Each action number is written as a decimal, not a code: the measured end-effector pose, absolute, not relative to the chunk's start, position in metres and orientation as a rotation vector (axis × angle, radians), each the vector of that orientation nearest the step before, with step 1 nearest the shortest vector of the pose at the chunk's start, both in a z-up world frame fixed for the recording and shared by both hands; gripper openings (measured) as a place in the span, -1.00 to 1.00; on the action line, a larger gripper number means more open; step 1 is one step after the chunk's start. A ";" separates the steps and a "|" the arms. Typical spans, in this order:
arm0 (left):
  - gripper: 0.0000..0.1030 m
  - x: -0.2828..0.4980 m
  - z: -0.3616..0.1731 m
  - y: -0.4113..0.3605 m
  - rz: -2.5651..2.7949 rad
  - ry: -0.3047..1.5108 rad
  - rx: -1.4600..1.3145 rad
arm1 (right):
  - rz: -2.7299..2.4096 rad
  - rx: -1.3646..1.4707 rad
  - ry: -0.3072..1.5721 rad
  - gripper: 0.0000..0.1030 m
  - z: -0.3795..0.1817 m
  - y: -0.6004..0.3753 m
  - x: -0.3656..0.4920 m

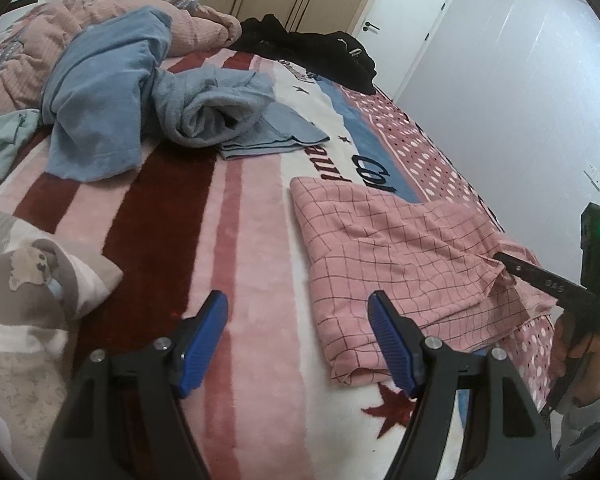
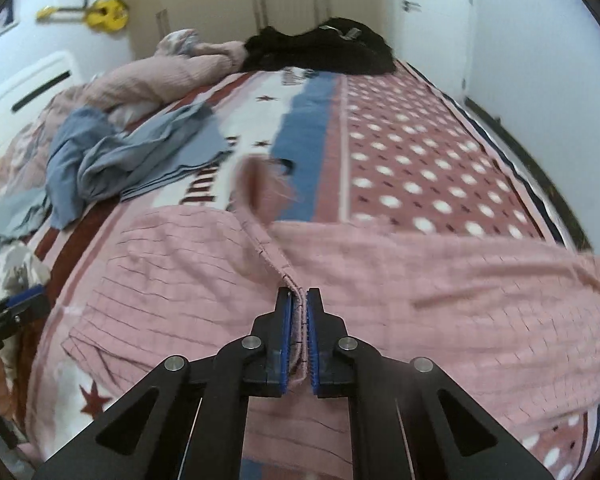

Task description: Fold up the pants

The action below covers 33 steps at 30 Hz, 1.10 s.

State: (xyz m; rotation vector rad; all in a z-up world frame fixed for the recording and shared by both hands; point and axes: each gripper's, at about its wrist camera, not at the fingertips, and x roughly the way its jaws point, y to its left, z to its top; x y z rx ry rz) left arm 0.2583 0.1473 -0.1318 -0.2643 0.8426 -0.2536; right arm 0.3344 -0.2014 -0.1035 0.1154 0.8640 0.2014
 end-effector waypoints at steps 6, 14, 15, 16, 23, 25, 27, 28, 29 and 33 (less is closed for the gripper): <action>0.33 0.260 -0.133 0.140 -0.260 0.850 -0.258 | 0.308 0.233 0.879 -0.34 -0.101 -0.211 0.338; 0.33 0.262 -0.136 0.136 -0.261 0.861 -0.243 | 0.339 0.168 0.928 -0.34 -0.117 -0.185 0.354; 0.33 0.261 -0.135 0.136 -0.262 0.860 -0.240 | 0.324 0.173 0.926 -0.48 -0.118 -0.185 0.357; 0.33 0.260 -0.135 0.136 -0.262 0.859 -0.239 | 0.321 0.186 0.920 -0.64 -0.119 -0.187 0.357; 0.33 0.256 -0.135 0.141 -0.266 0.856 -0.246 | 0.406 0.253 0.858 -0.94 -0.098 -0.197 0.328; 0.33 0.255 -0.137 0.142 -0.267 0.861 -0.245 | 0.422 0.261 0.850 -0.94 -0.091 -0.201 0.318; 0.33 0.254 -0.138 0.143 -0.269 0.864 -0.245 | 0.429 0.261 0.849 -0.94 -0.088 -0.203 0.310; 0.33 0.253 -0.138 0.142 -0.268 0.864 -0.243 | 0.421 0.251 0.846 -0.95 -0.087 -0.204 0.305; 0.33 0.252 -0.139 0.142 -0.268 0.864 -0.242 | 0.407 0.232 0.842 -0.95 -0.085 -0.205 0.302; 0.33 0.250 -0.139 0.142 -0.272 0.865 -0.235 | 0.356 0.216 0.853 -0.96 -0.089 -0.218 0.300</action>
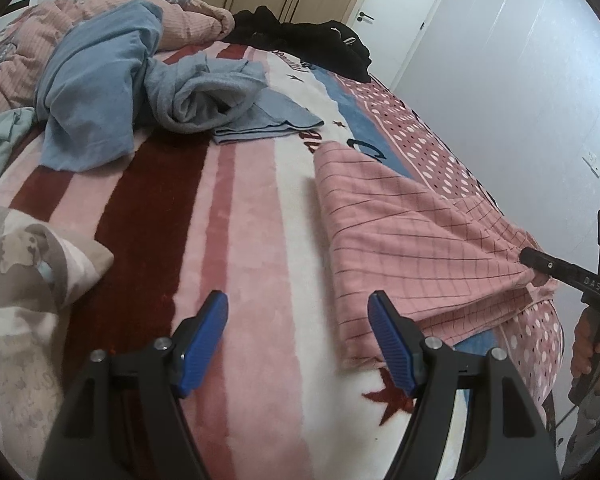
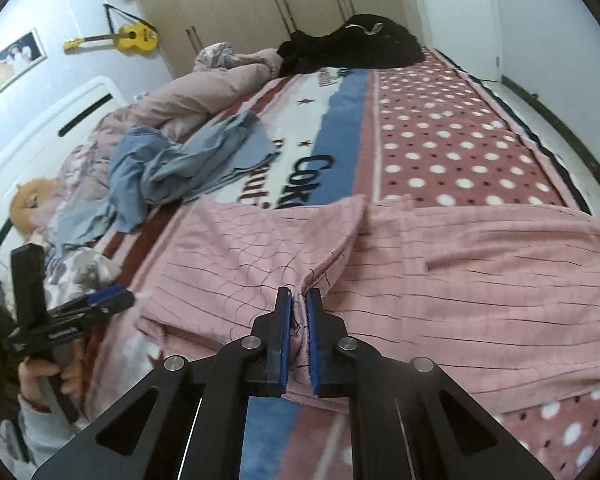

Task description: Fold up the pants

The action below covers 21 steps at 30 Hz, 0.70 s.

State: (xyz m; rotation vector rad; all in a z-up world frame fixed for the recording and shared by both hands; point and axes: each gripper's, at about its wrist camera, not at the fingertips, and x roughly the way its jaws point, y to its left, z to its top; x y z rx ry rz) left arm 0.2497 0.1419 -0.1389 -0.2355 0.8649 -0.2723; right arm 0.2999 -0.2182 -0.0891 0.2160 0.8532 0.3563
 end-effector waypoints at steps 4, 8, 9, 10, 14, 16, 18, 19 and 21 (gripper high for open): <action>0.33 0.248 -0.141 0.141 -0.279 0.872 -0.228 | 0.302 0.178 0.864 -0.96 -0.097 -0.231 0.296; 0.33 0.251 -0.143 0.137 -0.282 0.880 -0.223 | 0.344 0.196 0.949 -0.95 -0.117 -0.234 0.295; 0.33 0.252 -0.143 0.136 -0.283 0.881 -0.223 | 0.366 0.173 0.975 -0.90 -0.122 -0.229 0.295; 0.34 0.253 -0.143 0.135 -0.282 0.882 -0.223 | 0.369 0.150 0.983 -0.88 -0.124 -0.225 0.294; 0.41 0.255 -0.142 0.128 -0.300 0.877 -0.238 | 0.368 0.189 0.927 -0.23 -0.111 -0.230 0.299; 0.41 0.257 -0.141 0.122 -0.304 0.876 -0.229 | 0.347 0.190 0.896 -0.16 -0.100 -0.234 0.305; 0.41 0.261 -0.143 0.115 -0.299 0.880 -0.213 | 0.344 0.182 0.882 -0.16 -0.094 -0.237 0.318; 0.41 0.263 -0.145 0.111 -0.295 0.881 -0.209 | 0.339 0.183 0.883 -0.16 -0.093 -0.237 0.325; 0.41 0.267 -0.150 0.106 -0.277 0.887 -0.201 | 0.330 0.183 0.878 -0.16 -0.096 -0.238 0.345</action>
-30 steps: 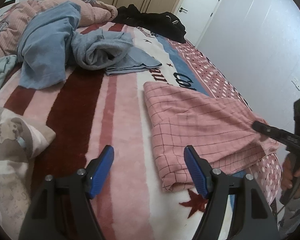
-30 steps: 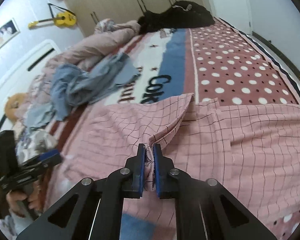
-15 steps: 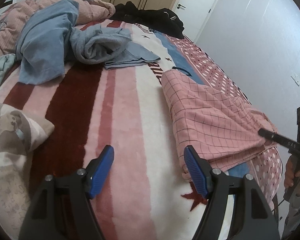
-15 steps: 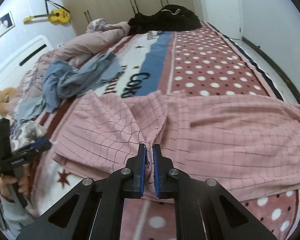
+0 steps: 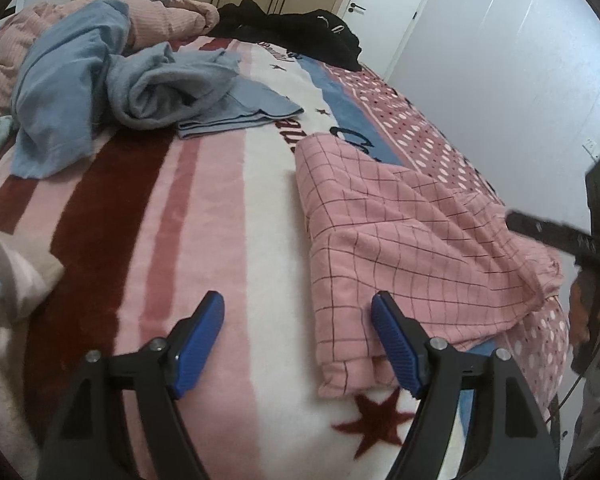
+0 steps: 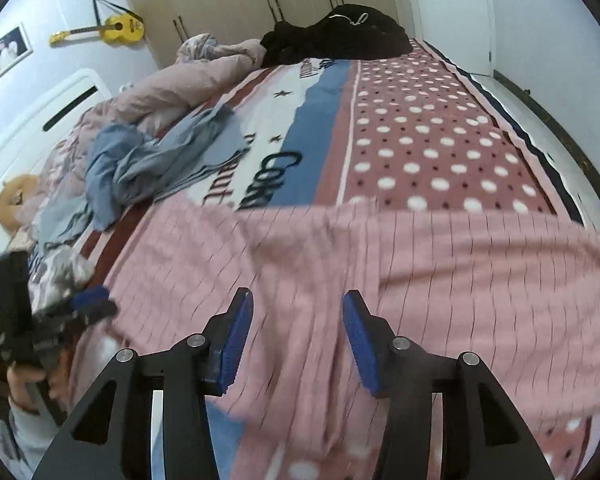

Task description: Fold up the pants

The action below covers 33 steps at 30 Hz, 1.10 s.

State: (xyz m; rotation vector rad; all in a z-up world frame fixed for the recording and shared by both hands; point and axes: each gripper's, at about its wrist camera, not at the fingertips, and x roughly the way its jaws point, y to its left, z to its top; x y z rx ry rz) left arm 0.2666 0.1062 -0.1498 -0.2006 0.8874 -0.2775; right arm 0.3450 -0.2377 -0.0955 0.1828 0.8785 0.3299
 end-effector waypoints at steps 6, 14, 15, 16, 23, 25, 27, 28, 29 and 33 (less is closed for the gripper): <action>0.41 0.272 -0.157 0.098 -0.243 0.890 -0.165 | 0.378 0.184 0.942 -0.43 -0.121 -0.228 0.397; 0.41 0.276 -0.162 0.093 -0.220 0.908 -0.113 | 0.271 0.210 0.863 -0.96 -0.120 -0.240 0.404; 0.41 0.276 -0.163 0.094 -0.222 0.910 -0.112 | 0.244 0.214 0.857 -0.96 -0.119 -0.245 0.405; 0.41 0.276 -0.163 0.093 -0.222 0.911 -0.110 | 0.218 0.229 0.852 -0.96 -0.120 -0.252 0.406; 0.41 0.275 -0.163 0.092 -0.218 0.912 -0.102 | 0.207 0.282 0.921 -0.87 -0.132 -0.269 0.406; 0.41 0.274 -0.162 0.093 -0.221 0.913 -0.109 | 0.229 0.325 0.926 -0.76 -0.129 -0.275 0.399; 0.41 0.274 -0.162 0.093 -0.221 0.913 -0.107 | 0.249 0.350 0.906 -0.30 -0.122 -0.278 0.386; 0.41 0.274 -0.162 0.093 -0.220 0.914 -0.107 | 0.265 0.339 0.899 -0.30 -0.118 -0.277 0.378; 0.41 0.274 -0.162 0.093 -0.218 0.914 -0.106 | 0.285 0.318 0.901 -0.30 -0.116 -0.275 0.371; 0.41 0.271 -0.158 0.094 -0.209 0.910 -0.114 | 0.272 0.285 0.899 -0.30 -0.110 -0.280 0.338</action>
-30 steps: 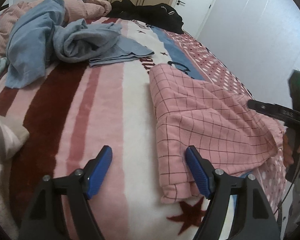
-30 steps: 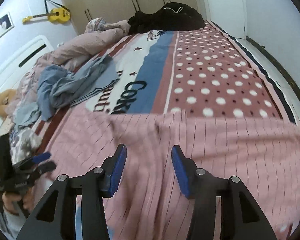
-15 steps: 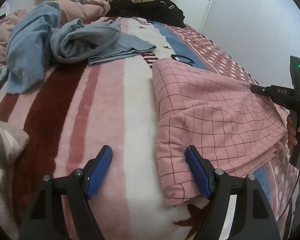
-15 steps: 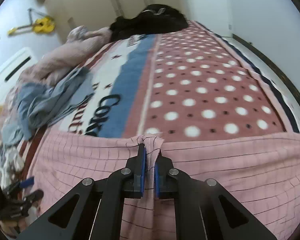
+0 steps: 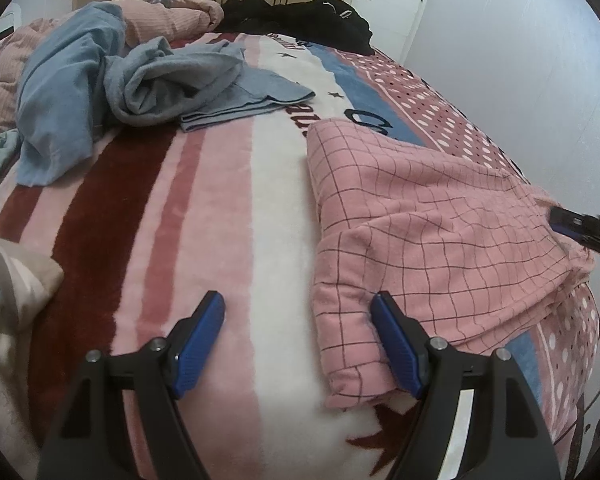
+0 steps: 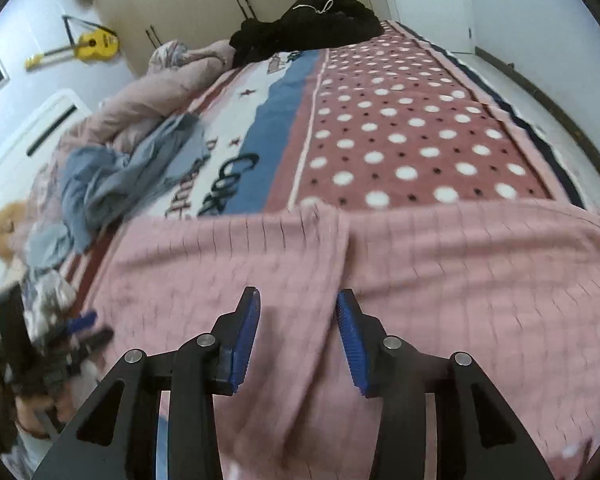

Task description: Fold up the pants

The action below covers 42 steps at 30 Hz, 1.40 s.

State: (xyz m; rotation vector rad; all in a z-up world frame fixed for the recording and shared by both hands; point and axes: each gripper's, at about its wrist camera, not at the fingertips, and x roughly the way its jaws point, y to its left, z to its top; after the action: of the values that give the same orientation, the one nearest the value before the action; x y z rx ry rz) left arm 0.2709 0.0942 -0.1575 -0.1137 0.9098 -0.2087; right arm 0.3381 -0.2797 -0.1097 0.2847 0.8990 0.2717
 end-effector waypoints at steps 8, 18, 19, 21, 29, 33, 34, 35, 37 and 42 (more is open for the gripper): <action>0.41 0.252 -0.118 0.083 -0.275 0.809 -0.145 | 0.116 0.506 0.798 0.19 -0.104 -0.400 0.242; 0.41 0.239 -0.088 0.013 -0.364 0.774 -0.119 | -0.017 0.766 0.748 0.29 -0.160 -0.508 0.213; 0.41 0.239 -0.087 0.010 -0.365 0.772 -0.117 | -0.023 0.783 0.732 0.29 -0.163 -0.513 0.218; 0.41 0.242 -0.085 0.003 -0.353 0.765 -0.113 | -0.027 0.801 0.717 0.34 -0.168 -0.519 0.232; 0.41 0.257 -0.092 0.027 -0.230 0.767 -0.192 | -0.144 0.818 0.662 0.35 -0.172 -0.529 0.264; 0.41 0.256 -0.089 0.046 -0.203 0.749 -0.219 | -0.208 0.762 0.664 -0.50 -0.167 -0.525 0.275; 0.41 0.255 -0.088 0.050 -0.202 0.744 -0.223 | -0.206 0.752 0.672 -0.78 -0.165 -0.523 0.279; 0.41 0.253 -0.087 0.055 -0.201 0.737 -0.230 | -0.208 0.750 0.665 -0.88 -0.160 -0.519 0.280; 0.41 0.250 -0.085 0.062 -0.193 0.725 -0.238 | -0.195 0.707 0.600 -0.89 -0.138 -0.505 0.280; 0.41 0.244 -0.083 0.085 -0.189 0.708 -0.278 | -0.024 0.545 0.493 -0.89 -0.070 -0.436 0.283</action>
State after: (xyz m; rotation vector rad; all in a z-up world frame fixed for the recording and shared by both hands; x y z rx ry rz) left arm 0.2445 0.0846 -0.0827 -0.2779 0.7083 -0.1890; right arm 0.2828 -0.4358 -0.0704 0.5450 0.4929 -0.0236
